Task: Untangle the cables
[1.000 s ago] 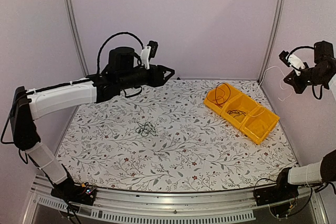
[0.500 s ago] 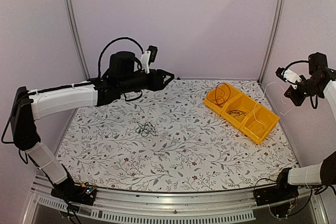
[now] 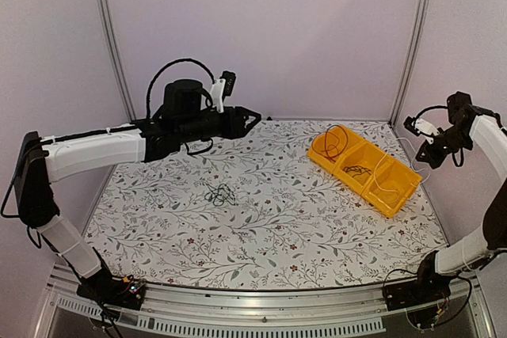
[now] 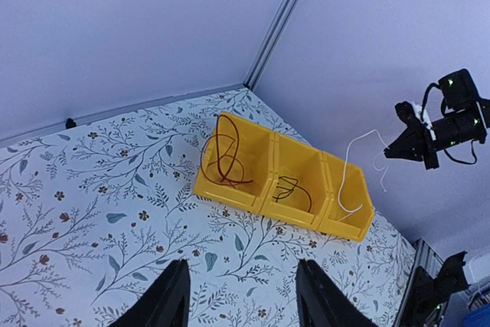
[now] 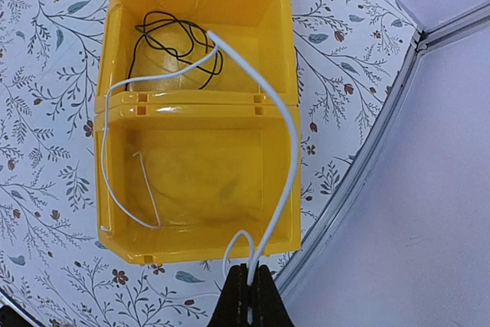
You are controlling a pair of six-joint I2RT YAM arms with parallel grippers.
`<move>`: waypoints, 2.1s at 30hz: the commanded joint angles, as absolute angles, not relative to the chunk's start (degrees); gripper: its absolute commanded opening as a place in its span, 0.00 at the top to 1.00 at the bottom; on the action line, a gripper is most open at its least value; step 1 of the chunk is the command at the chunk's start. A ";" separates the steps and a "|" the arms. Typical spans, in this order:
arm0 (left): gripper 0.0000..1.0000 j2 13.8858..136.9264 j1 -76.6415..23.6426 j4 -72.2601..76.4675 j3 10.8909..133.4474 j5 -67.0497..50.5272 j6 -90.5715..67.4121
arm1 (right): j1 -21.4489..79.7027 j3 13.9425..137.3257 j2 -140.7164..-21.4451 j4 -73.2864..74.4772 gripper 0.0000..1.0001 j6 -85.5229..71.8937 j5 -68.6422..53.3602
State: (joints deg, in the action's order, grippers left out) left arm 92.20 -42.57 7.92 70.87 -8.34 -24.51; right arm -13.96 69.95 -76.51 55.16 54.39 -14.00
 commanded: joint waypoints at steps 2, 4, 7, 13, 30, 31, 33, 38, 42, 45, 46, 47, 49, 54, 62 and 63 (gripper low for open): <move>0.54 89.85 -41.93 6.04 70.63 -7.30 -24.39 | -14.15 70.82 -81.51 52.81 1.00 51.14 -19.81; 0.53 89.66 -41.90 5.49 70.75 -7.00 -23.96 | -14.16 71.60 -83.19 53.12 1.00 50.58 -20.95; 0.54 89.72 -41.69 5.15 70.75 -6.86 -23.73 | -14.15 70.31 -84.08 51.34 1.00 50.83 -22.91; 0.54 90.30 -41.62 4.46 71.42 -7.12 -24.16 | -14.19 66.70 -87.18 47.35 1.00 50.15 -25.60; 0.54 91.73 -41.13 4.69 71.74 -7.76 -23.77 | -14.15 55.33 -88.35 43.12 0.75 54.31 -14.19; 0.54 91.82 -41.08 4.78 71.72 -7.80 -23.79 | -14.15 57.02 -88.76 44.25 0.72 53.85 -14.64; 0.54 92.11 -40.98 4.92 71.88 -8.13 -23.81 | -14.16 60.22 -88.69 47.04 0.63 52.76 -15.47; 0.54 92.64 -40.72 5.00 72.16 -8.78 -23.75 | -14.15 67.00 -86.51 53.94 0.53 53.01 -17.55; 0.54 92.94 -40.69 5.52 71.90 -9.15 -24.27 | -12.76 72.39 -86.76 57.64 0.48 52.76 -20.91; 0.54 93.40 -40.72 5.62 72.22 -9.74 -24.70 | -10.25 77.50 -90.80 60.46 0.48 50.23 -23.53; 0.54 93.42 -40.74 5.62 72.32 -9.83 -24.81 | -9.68 78.91 -93.11 61.30 0.47 48.63 -24.88; 0.54 93.30 -40.72 5.62 72.41 -9.86 -24.91 | -9.20 80.19 -94.51 61.89 0.47 47.67 -26.17; 0.54 93.00 -40.70 5.39 72.34 -9.66 -25.17 | -8.51 82.47 -97.71 63.22 0.47 45.30 -28.29; 0.54 90.99 -40.74 4.98 70.60 -8.19 -26.15 | -8.26 85.50 -105.52 65.30 0.47 43.80 -29.36; 0.54 88.73 -40.72 5.45 67.89 -6.39 -27.75 | -7.86 86.97 -109.85 65.65 0.50 44.58 -28.69; 0.54 88.62 -40.70 5.45 67.69 -6.36 -27.96 | -7.72 87.19 -110.12 65.73 0.51 44.68 -28.54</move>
